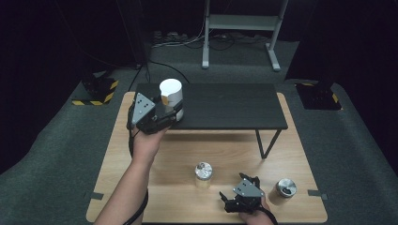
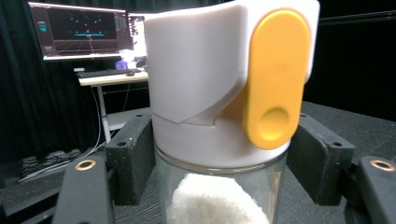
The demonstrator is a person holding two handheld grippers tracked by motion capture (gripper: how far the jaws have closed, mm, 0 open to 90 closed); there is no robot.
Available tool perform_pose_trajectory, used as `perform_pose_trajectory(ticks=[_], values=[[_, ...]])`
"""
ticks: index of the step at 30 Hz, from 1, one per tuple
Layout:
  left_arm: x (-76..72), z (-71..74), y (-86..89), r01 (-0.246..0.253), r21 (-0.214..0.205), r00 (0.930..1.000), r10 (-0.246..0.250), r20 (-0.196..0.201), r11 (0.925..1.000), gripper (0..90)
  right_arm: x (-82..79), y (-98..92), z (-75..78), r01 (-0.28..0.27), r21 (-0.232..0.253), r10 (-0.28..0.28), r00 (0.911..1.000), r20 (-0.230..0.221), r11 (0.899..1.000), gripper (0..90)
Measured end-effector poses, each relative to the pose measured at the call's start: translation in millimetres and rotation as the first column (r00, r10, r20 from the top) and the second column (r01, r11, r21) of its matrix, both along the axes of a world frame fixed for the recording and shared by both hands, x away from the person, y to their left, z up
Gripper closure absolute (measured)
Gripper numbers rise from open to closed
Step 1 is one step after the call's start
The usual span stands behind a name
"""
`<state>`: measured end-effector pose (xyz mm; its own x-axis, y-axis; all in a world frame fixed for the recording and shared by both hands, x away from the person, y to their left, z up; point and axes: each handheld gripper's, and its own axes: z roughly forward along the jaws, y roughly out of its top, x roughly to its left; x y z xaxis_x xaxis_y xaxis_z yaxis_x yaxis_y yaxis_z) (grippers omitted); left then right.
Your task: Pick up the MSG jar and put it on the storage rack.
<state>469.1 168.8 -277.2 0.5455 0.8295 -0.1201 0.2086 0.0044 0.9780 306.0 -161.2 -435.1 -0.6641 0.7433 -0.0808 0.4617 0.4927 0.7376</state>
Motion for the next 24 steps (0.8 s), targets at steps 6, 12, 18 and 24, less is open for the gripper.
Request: perform_pose_trajectory(ticks=[6, 12, 18, 24], values=[[-0.8, -0.1, 0.1, -0.002, -0.002, 1.0, 0.002, 0.001, 1.0, 30.0, 0.0, -0.1, 0.0, 0.001, 0.0, -0.001, 1.0, 0.001, 1.0, 0.3], [-0.9, 0.3, 0.1, -0.002, -0.001, 1.0, 0.002, 0.001, 1.0, 29.9, -0.1, -0.1, 0.0, 0.001, 0.001, -0.001, 1.0, 0.001, 1.0, 0.3], [-1.6, 4.9, -2.8, -0.017, 0.006, 0.9999, 0.017, 0.003, 0.9998, 19.2, -0.1, 0.0, 0.0, 0.0, 0.0, 0.0, 1.0, 0.0, 1.0, 0.3], [-3.6, 7.9, -6.1, -0.037, 0.016, 0.9993, 0.037, -0.004, 0.9992, 4.3, -0.3, 0.2, 0.0, -0.001, -0.002, 0.001, 1.0, 0.002, 1.0, 0.3]])
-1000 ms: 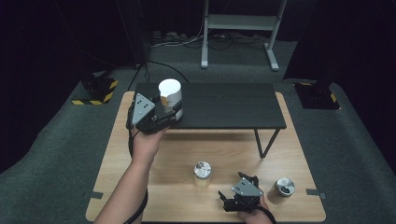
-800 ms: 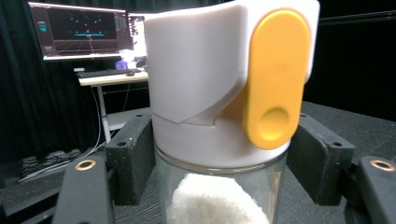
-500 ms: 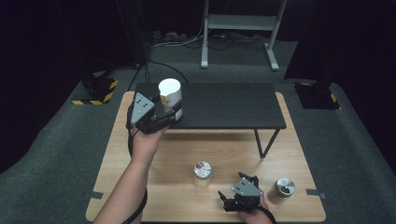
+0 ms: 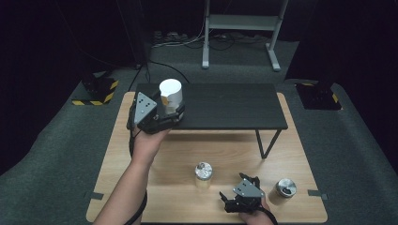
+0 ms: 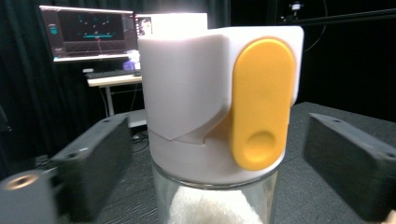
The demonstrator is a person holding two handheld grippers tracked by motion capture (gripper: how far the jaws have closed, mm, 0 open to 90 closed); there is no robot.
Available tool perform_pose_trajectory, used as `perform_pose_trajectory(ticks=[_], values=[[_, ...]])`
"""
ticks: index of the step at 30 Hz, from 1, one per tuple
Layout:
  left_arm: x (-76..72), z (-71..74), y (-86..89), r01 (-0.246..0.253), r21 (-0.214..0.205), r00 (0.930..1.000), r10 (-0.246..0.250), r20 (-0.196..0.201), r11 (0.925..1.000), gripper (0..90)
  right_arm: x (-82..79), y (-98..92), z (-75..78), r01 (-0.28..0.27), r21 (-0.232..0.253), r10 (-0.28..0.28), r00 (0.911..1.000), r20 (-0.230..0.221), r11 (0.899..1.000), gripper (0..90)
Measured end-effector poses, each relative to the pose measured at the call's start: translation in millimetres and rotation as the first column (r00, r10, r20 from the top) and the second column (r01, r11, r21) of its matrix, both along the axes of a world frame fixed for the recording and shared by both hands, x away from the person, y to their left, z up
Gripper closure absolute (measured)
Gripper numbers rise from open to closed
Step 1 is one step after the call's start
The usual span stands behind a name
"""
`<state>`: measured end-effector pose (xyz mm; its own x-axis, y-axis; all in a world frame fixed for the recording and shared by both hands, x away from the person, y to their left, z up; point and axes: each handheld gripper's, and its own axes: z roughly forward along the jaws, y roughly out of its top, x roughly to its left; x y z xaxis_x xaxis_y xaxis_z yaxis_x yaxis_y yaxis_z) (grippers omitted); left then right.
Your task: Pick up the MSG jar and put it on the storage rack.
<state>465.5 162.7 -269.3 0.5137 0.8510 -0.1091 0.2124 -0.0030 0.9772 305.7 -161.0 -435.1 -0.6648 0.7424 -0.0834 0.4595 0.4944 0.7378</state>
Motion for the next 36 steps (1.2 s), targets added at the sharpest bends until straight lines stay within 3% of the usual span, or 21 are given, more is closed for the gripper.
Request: perform_pose_trajectory(ticks=[2, 13, 23, 27, 36], values=[[-1.3, 0.8, 0.2, 0.002, 0.003, 1.0, -0.002, 0.003, 1.0, 0.8, -0.1, 0.0, 0.0, -0.001, 0.0, 0.001, 1.0, 0.0, 1.0, 0.3], [-7.4, 1.9, 4.5, 0.0, -0.002, 1.0, 0.0, -0.005, 1.0, 0.3, -0.3, 0.5, -0.1, -0.001, -0.003, 0.001, 1.0, 0.001, 1.0, 0.3], [-20.5, 2.4, 7.4, 0.002, 0.02, 1.0, -0.002, 0.002, 0.9998, 0.4, -0.5, 0.4, 0.0, -0.004, -0.004, 0.004, 1.0, 0.002, 1.0, 0.3], [-25.7, 1.3, 11.1, -0.005, 0.001, 1.0, 0.005, -0.008, 1.0, 0.5, -0.6, 0.8, -0.1, -0.004, -0.005, 0.004, 1.0, 0.004, 1.0, 0.3], [-39.2, -0.9, 16.0, -0.007, 0.003, 0.9999, 0.007, -0.01, 1.0, 0.5, -0.7, 0.9, -0.1, -0.005, -0.007, 0.005, 1.0, 0.005, 1.0, 0.3]])
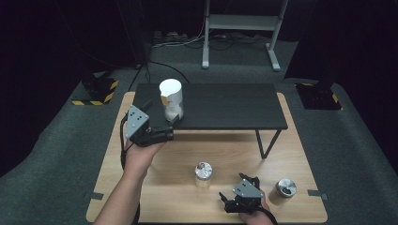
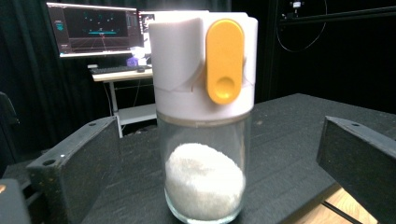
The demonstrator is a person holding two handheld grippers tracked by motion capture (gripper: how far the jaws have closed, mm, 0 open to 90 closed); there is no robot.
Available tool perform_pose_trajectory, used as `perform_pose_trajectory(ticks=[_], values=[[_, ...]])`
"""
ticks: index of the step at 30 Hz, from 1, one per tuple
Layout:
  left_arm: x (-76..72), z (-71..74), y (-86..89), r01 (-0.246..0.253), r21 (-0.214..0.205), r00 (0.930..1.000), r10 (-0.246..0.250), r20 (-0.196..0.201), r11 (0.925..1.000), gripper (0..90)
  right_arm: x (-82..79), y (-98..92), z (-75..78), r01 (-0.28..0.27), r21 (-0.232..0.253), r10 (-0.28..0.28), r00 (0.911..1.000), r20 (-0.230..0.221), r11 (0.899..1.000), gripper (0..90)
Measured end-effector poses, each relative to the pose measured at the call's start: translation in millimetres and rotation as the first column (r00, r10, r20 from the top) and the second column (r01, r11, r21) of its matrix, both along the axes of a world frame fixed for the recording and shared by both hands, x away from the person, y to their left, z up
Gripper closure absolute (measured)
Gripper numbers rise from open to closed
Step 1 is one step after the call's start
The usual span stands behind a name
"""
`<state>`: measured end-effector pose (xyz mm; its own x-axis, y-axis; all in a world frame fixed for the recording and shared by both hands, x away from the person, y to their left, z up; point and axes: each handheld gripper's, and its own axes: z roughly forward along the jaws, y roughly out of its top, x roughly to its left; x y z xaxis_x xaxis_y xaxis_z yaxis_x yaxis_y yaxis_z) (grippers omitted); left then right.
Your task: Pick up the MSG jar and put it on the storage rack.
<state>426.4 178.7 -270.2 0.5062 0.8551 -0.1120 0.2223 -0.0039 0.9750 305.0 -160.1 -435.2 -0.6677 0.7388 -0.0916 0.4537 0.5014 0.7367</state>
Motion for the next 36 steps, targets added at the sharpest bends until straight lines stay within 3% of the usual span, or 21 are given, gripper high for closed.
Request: perform_pose_trajectory(ticks=[13, 25, 36], values=[[-17.6, -7.2, 7.0, 0.001, -0.017, 0.9995, -0.002, -0.033, 0.9998, 0.5, -0.4, 0.2, 0.0, -0.003, -0.004, 0.003, 1.0, 0.004, 1.0, 0.3], [-37.4, -29.8, 11.3, 0.003, 0.031, 0.9971, -0.001, -0.075, 0.9995, 1.2, -0.4, 0.4, 0.0, -0.002, -0.005, 0.002, 1.0, 0.005, 1.0, 0.3], [-52.8, -49.2, 11.8, 0.014, 0.045, 0.9922, -0.009, -0.125, 0.9989, 1.2, -0.7, 0.5, 0.0, 0.0, -0.007, 0.0, 1.0, 0.005, 1.0, 0.3]])
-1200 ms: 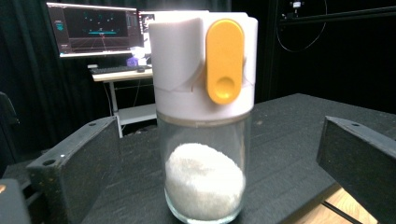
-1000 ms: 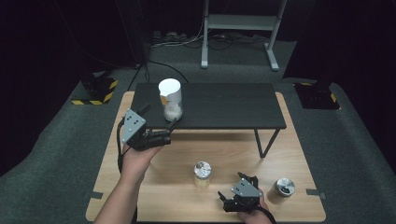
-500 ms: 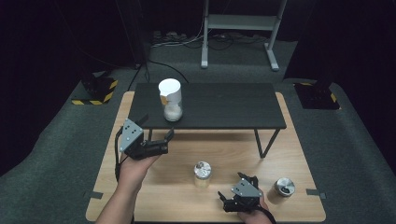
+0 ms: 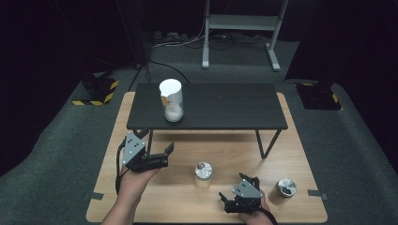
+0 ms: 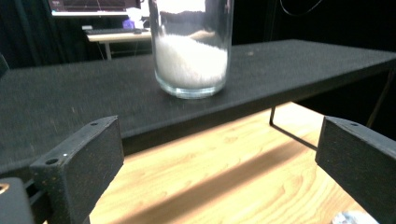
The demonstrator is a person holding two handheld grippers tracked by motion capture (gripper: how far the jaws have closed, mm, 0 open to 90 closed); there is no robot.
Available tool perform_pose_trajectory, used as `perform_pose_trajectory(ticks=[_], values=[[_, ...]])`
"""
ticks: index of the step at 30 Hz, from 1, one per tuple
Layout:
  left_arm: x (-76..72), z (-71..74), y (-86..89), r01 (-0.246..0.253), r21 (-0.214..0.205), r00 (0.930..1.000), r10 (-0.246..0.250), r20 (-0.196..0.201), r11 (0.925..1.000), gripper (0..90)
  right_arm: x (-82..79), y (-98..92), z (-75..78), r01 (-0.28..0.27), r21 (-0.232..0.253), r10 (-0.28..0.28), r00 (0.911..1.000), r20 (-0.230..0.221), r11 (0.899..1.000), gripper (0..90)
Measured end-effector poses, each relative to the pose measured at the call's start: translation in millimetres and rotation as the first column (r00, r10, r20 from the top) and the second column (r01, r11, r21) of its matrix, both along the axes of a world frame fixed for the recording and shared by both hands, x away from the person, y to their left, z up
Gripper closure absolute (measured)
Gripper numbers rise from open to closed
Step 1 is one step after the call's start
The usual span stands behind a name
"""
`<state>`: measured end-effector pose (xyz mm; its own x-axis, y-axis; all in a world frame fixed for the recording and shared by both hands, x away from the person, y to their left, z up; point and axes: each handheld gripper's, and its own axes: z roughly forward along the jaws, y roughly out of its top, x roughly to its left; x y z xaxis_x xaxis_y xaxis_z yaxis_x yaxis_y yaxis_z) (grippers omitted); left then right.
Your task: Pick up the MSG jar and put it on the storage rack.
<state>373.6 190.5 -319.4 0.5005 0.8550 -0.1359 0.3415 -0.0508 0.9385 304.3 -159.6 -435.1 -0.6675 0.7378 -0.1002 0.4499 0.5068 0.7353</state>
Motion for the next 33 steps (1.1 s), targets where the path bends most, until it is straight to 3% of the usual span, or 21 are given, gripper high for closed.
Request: perform_pose_trajectory(ticks=[12, 23, 29, 33], values=[[-17.3, -26.9, 2.1, 0.014, 0.016, 0.9987, -0.014, -0.049, 0.9998, 1.2, 0.2, 0.2, -0.1, 0.001, 0.0, -0.001, 1.0, 0.001, 1.0, 0.3], [-33.7, -61.1, 5.4, 0.026, 0.035, 0.9954, -0.023, -0.094, 0.999, 1.2, 0.0, 0.3, -0.1, -0.001, -0.003, 0.001, 1.0, 0.002, 1.0, 0.3], [-42.8, -80.2, 6.5, 0.04, 0.051, 0.9911, -0.033, -0.129, 0.9979, 1.2, 0.0, 0.6, -0.2, 0.001, -0.003, -0.001, 1.0, 0.002, 1.0, 0.3], [-50.7, -99.4, 8.3, 0.056, 0.074, 0.9831, -0.042, -0.178, 0.9957, 1.2, 0.0, 0.7, -0.2, 0.003, -0.004, -0.003, 1.0, 0.003, 1.0, 0.3]])
